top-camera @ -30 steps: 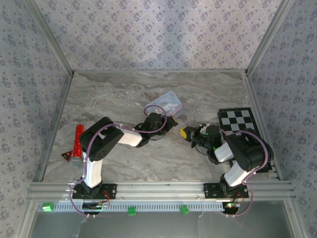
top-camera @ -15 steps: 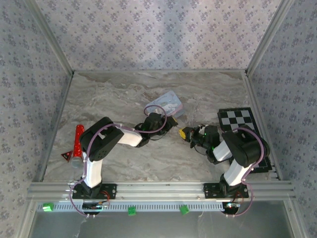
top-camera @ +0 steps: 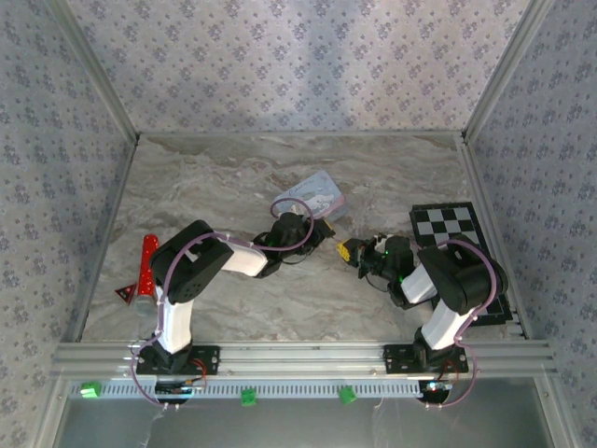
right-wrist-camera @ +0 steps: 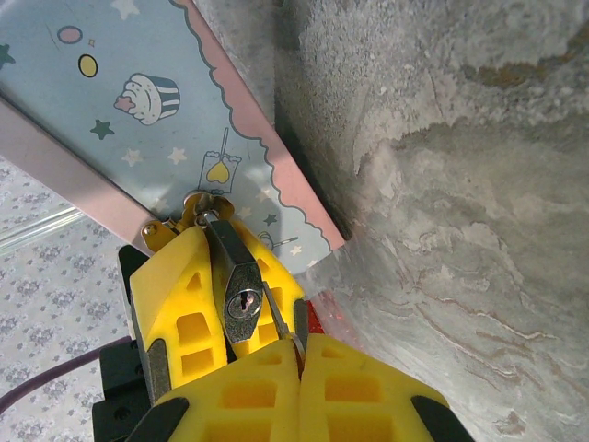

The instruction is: Unlock the padlock with the key

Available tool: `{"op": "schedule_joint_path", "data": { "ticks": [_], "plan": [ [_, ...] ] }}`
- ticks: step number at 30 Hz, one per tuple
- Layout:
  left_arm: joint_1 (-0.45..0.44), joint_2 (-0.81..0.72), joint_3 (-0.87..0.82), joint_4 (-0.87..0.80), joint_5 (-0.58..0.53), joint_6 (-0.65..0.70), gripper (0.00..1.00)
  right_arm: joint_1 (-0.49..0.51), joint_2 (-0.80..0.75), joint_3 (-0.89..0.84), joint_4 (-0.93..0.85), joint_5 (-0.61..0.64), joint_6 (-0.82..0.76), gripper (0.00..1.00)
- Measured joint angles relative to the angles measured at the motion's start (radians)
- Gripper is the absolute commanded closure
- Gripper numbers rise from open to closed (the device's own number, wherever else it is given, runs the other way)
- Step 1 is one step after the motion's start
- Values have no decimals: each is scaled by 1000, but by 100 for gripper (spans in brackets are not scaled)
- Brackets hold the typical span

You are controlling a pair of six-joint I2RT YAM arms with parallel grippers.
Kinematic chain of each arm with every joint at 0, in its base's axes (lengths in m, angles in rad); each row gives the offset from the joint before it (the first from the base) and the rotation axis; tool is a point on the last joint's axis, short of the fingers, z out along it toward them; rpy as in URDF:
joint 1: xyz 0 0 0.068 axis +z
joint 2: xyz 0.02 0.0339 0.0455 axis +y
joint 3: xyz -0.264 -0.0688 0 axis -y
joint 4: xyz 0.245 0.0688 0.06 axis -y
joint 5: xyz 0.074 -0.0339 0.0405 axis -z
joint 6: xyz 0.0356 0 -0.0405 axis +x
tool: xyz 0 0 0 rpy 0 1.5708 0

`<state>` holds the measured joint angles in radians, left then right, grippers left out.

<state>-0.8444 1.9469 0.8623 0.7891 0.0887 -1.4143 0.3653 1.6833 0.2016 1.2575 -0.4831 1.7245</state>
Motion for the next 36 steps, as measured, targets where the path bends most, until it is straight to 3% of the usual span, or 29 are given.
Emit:
{"op": "schedule_joint_path", "data": {
  "ticks": [36],
  "plan": [
    [1, 0, -11, 23, 0, -5, 86, 0, -75, -11, -63, 5, -23, 100]
  ]
}}
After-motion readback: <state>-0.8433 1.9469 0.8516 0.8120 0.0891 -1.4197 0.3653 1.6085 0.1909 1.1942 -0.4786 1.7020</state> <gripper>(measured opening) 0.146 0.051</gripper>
